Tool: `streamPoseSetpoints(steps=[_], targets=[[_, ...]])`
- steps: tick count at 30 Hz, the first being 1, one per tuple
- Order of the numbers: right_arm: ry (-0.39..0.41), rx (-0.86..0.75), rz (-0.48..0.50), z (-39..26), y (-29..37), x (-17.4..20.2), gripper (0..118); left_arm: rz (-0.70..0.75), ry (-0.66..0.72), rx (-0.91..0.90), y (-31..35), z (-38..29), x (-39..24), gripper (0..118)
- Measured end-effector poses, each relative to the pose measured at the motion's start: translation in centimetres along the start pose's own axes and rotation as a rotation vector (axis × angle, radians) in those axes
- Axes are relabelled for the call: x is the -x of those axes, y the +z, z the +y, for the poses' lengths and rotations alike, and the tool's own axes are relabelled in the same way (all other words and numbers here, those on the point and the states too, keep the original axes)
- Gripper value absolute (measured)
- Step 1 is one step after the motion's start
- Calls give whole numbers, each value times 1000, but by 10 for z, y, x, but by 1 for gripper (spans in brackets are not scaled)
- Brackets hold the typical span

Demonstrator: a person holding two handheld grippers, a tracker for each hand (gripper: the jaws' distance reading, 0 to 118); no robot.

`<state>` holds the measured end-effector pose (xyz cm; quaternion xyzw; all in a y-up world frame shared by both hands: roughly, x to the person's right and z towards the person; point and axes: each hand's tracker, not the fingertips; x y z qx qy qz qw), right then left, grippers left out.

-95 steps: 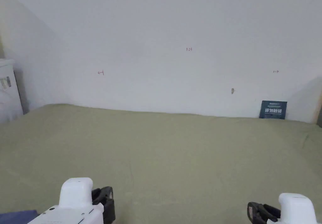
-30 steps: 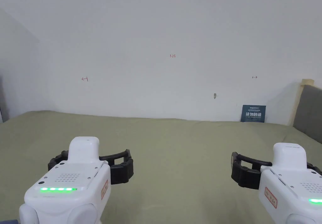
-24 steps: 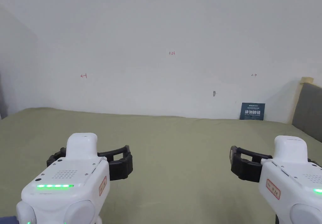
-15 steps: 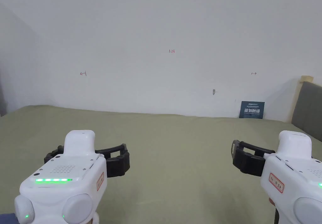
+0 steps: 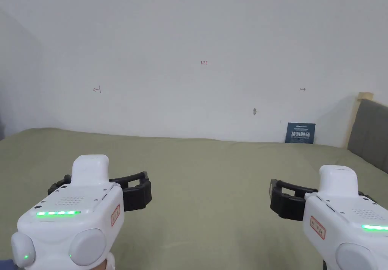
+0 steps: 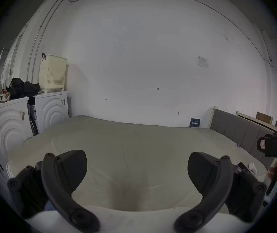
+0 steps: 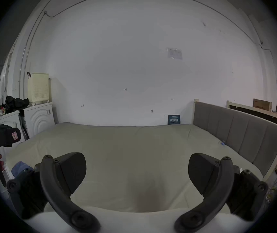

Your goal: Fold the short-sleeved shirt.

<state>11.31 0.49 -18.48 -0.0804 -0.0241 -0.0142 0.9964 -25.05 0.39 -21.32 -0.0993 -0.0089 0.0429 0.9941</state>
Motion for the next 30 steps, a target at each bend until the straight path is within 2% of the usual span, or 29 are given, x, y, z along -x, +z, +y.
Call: streamPoseSetpoints(steps=[5, 10, 17, 30], targets=[[2, -4, -24, 1, -1, 6, 118, 17, -1, 19, -1, -2, 1, 118], [43, -1, -31, 6, -3, 8, 118, 25, 2, 22, -1, -3, 2, 118], [42, 12, -26, 8, -4, 9, 118, 17, -35, 40, -1, -5, -3, 118], [70, 29, -35, 7, -8, 14, 118, 13, -17, 75, -6, -9, -5, 118]])
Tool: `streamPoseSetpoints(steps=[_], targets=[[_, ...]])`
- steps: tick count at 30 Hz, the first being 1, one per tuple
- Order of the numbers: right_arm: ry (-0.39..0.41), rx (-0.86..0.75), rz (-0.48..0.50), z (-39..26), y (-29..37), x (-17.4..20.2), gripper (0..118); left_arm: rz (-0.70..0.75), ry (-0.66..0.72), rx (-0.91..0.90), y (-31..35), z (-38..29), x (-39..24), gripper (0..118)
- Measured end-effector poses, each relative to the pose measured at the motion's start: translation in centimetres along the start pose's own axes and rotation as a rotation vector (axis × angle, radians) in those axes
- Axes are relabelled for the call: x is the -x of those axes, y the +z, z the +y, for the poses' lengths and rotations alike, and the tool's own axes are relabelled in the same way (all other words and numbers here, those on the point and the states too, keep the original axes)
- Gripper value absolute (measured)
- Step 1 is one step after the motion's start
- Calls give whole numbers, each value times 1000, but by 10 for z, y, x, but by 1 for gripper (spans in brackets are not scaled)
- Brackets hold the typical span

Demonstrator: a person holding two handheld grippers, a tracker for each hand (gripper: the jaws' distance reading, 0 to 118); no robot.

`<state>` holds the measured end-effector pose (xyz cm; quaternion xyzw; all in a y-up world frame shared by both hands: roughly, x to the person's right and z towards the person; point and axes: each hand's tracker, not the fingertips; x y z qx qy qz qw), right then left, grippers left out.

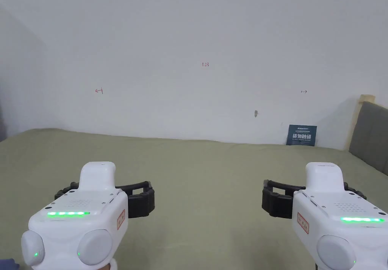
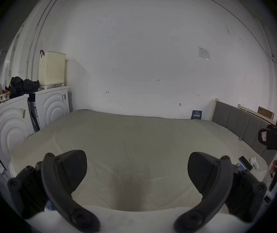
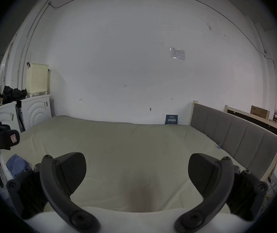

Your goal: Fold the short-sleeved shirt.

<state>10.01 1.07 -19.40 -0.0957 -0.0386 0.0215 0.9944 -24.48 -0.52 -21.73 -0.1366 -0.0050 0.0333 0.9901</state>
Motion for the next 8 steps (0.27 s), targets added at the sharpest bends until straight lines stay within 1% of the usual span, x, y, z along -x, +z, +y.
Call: streamPoseSetpoints(steps=[3, 5, 7, 8], targets=[[-16, 13, 19, -2, -1, -2, 118, -9, 2, 2, -1, -1, -1, 118], [-11, 40, -3, -2, -2, -2, 118, -9, -5, 3, -1, -1, -3, 118], [-54, 38, -26, -3, -2, -4, 118, -13, -2, 0, -1, -1, -2, 118], [-106, 43, -15, -4, -4, -7, 118, -13, 4, 0, -1, -1, -2, 118]])
